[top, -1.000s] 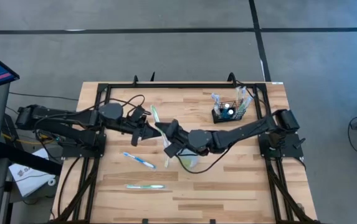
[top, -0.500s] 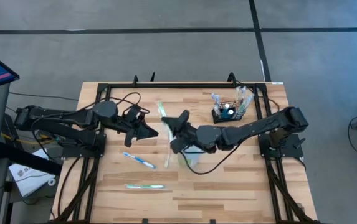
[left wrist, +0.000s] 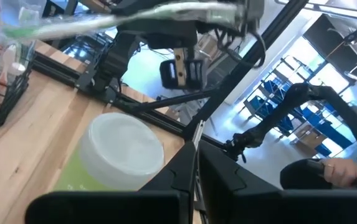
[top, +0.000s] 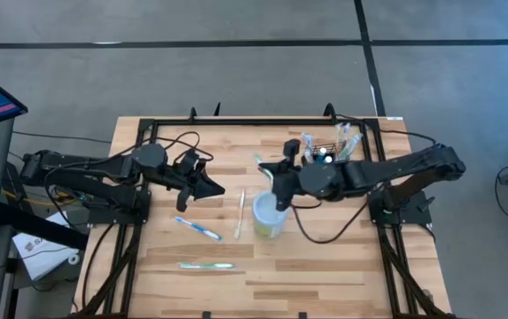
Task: Pick & Place toothbrushing station
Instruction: Put the green toothbrush into the wire organizer
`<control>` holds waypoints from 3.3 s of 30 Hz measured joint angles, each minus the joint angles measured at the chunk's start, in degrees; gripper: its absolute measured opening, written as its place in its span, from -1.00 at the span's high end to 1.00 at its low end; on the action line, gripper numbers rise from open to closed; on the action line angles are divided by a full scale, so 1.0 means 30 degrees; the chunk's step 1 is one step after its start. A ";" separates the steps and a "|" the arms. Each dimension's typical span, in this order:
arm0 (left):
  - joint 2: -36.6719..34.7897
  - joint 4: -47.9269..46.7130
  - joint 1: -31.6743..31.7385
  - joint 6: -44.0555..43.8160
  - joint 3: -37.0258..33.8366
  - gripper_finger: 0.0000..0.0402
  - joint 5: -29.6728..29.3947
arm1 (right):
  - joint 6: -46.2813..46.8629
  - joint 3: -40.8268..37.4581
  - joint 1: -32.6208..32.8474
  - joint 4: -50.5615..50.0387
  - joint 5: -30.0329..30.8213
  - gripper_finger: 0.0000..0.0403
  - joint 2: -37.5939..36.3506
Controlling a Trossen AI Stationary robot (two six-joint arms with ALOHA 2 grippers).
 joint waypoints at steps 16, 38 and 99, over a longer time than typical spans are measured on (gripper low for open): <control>0.0000 -0.0024 0.0000 0.0432 0.0000 0.94 -0.0061 | 0.9276 -0.0007 -0.1735 -0.7914 -0.0861 0.96 -0.2635; 0.0343 0.0070 0.0000 0.1323 0.0003 0.94 -0.0080 | 1.5381 -0.1485 -0.4484 -1.2705 -0.2055 0.97 -0.4885; 0.0590 0.0063 0.0000 0.2850 -0.0007 0.94 -0.0656 | 1.3389 -1.3495 -1.4225 -0.1401 -1.1306 0.96 -0.8426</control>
